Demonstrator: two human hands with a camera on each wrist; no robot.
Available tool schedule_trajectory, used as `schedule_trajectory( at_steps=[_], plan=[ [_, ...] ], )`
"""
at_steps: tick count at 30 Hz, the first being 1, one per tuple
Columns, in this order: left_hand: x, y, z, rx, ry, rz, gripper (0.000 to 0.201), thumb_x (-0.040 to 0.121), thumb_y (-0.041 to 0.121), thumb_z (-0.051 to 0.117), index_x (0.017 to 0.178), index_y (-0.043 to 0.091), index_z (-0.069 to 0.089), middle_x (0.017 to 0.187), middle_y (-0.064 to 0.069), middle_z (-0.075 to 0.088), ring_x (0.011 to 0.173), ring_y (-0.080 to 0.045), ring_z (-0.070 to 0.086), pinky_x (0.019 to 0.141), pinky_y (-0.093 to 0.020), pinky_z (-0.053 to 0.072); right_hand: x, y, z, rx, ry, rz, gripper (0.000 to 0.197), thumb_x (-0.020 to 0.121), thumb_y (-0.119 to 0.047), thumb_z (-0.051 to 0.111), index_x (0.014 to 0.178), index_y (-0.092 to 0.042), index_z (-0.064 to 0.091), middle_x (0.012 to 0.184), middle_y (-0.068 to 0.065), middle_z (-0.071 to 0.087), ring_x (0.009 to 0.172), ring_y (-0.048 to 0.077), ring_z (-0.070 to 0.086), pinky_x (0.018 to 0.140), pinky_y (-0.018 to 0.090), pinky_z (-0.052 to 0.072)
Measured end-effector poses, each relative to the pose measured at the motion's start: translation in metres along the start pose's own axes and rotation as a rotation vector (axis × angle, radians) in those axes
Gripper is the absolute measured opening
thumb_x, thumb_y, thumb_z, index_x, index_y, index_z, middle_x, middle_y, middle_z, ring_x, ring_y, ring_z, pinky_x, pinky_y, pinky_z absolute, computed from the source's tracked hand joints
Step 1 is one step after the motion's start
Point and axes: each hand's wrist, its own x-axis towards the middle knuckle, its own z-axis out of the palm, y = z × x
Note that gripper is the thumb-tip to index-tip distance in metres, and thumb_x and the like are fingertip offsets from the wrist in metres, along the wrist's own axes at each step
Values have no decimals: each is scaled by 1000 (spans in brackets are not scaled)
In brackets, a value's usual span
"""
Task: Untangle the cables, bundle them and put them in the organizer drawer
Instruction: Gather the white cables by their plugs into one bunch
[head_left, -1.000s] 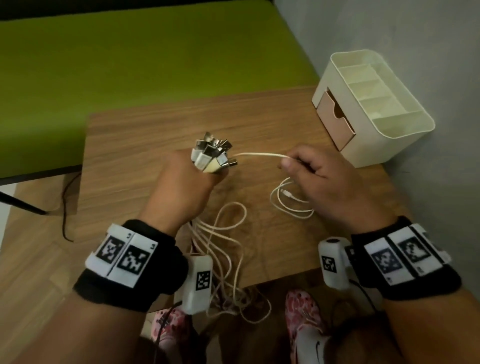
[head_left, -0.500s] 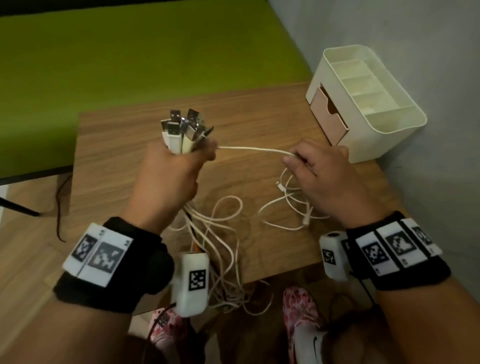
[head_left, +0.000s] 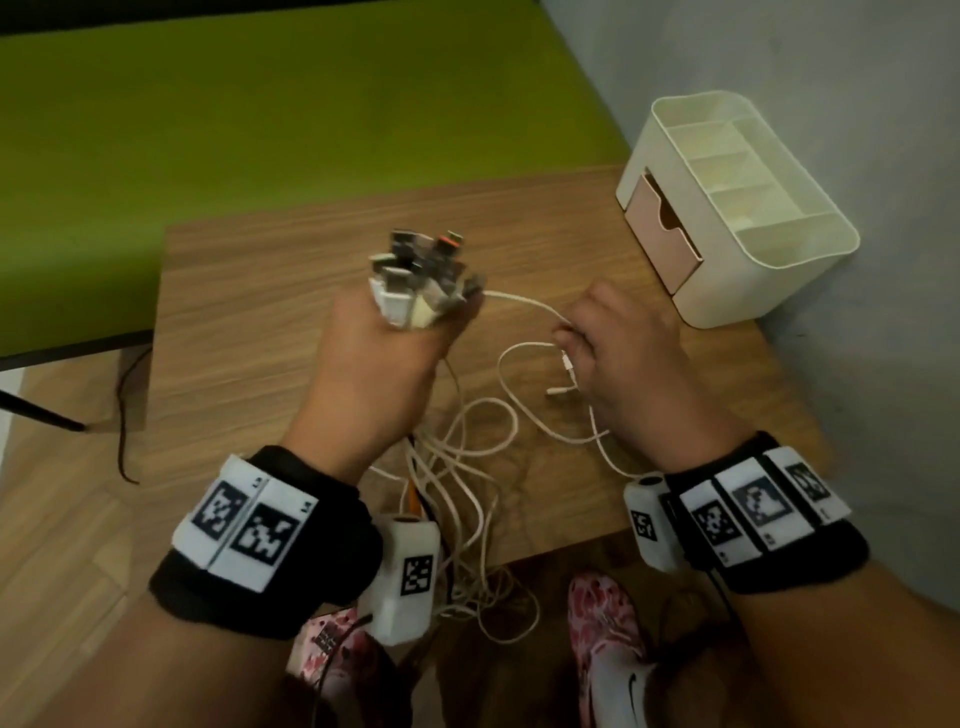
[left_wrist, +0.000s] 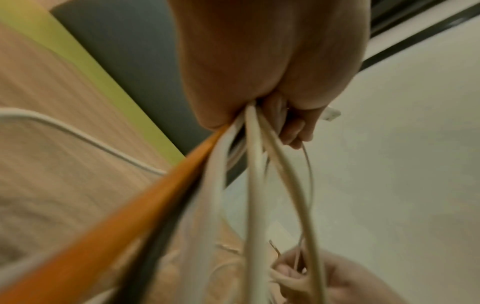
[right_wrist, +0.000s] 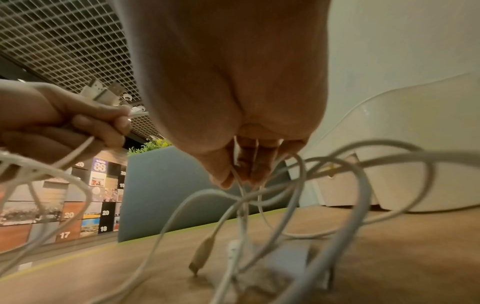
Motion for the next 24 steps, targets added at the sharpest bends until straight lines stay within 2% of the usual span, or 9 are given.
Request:
schedule_trajectory(
  at_steps=[2, 5, 7, 9, 11, 13, 17, 20, 24],
  plan=[
    [2, 0, -6, -82, 50, -64, 16, 92, 12, 66, 76, 14, 64, 48, 12, 51, 41, 1, 40, 43, -17, 30, 1, 5, -2, -93, 1, 100, 18, 99, -29, 50, 102, -18, 65, 107, -3, 49, 99, 20, 51, 86, 38, 29],
    [4, -5, -12, 96, 56, -106, 17, 89, 14, 67, 75, 4, 67, 53, 4, 60, 41, -6, 43, 42, -21, 32, 2, 7, -9, 38, 256, 27, 18, 97, -22, 55, 98, -9, 67, 104, 5, 53, 96, 22, 53, 86, 39, 42],
    [4, -6, -13, 210, 46, -129, 16, 88, 17, 68, 75, 11, 73, 68, 1, 72, 50, -14, 54, 46, -28, 38, 2, 4, -12, 109, 413, -43, 18, 94, -17, 59, 97, -3, 70, 99, 10, 58, 89, 20, 55, 81, 26, 44],
    [3, -7, -12, 256, 20, -149, 14, 88, 17, 68, 77, 15, 77, 77, 7, 75, 59, -6, 61, 50, -20, 42, 1, 0, -14, 141, 470, -81, 17, 94, -13, 61, 100, -4, 73, 96, 10, 62, 86, 14, 55, 76, 12, 38],
    [2, -5, -10, 270, 6, -163, 17, 88, 17, 67, 75, 13, 76, 70, 13, 73, 49, -2, 53, 44, -13, 35, 0, 0, -14, 159, 487, -91, 17, 94, -13, 62, 104, -5, 73, 95, 9, 64, 84, 8, 54, 75, 5, 35],
    [2, -5, -10, 236, -6, -190, 16, 89, 17, 65, 76, 11, 73, 63, 12, 70, 39, -4, 42, 39, -15, 30, 0, 2, -15, 195, 456, -58, 16, 94, -16, 63, 103, -8, 73, 94, 7, 65, 83, 5, 53, 73, 2, 34],
    [3, -7, -10, 210, 20, -184, 16, 86, 16, 67, 74, 7, 69, 53, 9, 62, 40, -4, 40, 44, -21, 32, 2, 12, -14, 229, 230, 92, 13, 93, -21, 66, 102, -16, 74, 98, -2, 63, 89, 12, 58, 74, 10, 38],
    [6, -8, -13, 44, 126, -175, 16, 78, 17, 69, 78, 1, 66, 50, 10, 50, 43, -7, 39, 46, -27, 29, 0, 17, -14, 131, 195, 121, 13, 95, -20, 62, 103, -14, 70, 105, -3, 57, 90, 10, 52, 77, 19, 40],
    [8, -5, -18, -109, 204, -215, 5, 78, 9, 65, 75, 5, 63, 48, 8, 42, 39, -11, 31, 42, -23, 23, -1, 22, -10, 7, 129, 227, 16, 100, -22, 51, 104, -9, 59, 111, 3, 47, 88, 21, 52, 74, 31, 38]
  ],
)
